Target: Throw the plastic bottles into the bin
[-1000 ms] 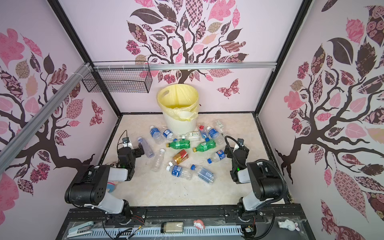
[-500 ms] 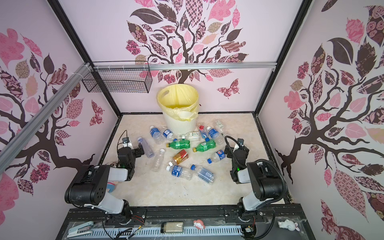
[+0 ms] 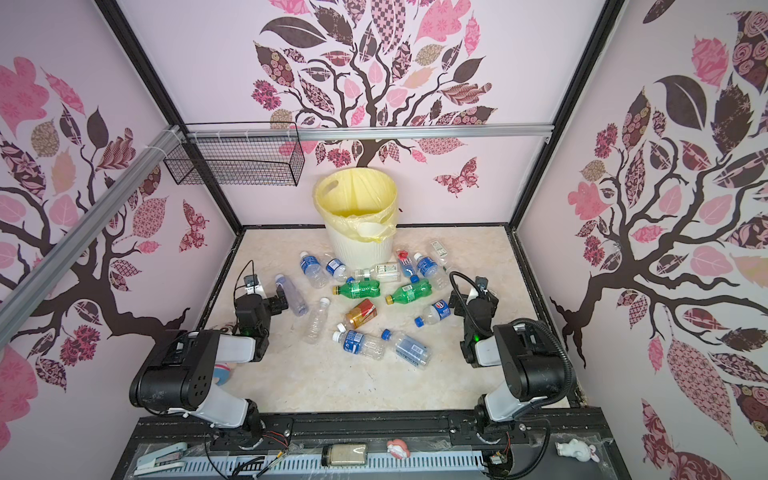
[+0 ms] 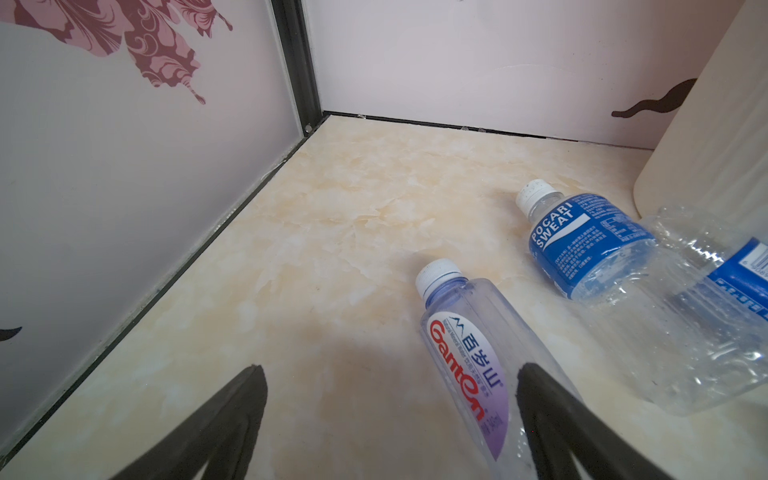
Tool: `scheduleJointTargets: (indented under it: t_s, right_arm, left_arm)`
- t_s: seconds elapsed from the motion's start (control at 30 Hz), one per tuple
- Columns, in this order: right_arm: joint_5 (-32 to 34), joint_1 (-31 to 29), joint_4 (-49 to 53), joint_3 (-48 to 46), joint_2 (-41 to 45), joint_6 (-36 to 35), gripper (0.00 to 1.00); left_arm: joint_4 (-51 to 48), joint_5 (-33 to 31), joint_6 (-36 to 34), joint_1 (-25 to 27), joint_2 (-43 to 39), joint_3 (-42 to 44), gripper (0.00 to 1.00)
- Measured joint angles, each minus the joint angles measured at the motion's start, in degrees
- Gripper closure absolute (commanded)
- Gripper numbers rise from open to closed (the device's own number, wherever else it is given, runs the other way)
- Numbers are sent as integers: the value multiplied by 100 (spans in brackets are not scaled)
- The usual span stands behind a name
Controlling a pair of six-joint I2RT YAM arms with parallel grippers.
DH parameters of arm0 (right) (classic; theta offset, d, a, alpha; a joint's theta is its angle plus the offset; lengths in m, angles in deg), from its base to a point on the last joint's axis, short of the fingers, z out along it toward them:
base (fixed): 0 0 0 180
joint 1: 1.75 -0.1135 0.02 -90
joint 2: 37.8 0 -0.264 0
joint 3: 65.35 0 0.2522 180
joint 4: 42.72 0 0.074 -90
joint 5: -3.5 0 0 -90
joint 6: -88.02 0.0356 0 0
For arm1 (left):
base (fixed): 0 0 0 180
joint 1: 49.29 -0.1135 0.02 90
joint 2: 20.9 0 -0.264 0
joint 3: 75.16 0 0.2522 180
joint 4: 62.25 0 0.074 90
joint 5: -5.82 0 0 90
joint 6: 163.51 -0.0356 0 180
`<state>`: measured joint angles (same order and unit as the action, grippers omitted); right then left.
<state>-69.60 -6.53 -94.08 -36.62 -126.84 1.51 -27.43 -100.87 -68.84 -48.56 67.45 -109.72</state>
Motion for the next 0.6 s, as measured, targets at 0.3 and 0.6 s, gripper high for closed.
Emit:
scheduleJointTargets:
  t_s: [0.3,0.6]
  right_arm:
    - [481,0,1705,896,944,262,1]
    - [927,0,4441,2542,1416,1504,0]
  left_arm:
    - [-1049,-168,74,-33,-557,-485,3]
    - [-3427,-815,632,35,-1364,-1620,3]
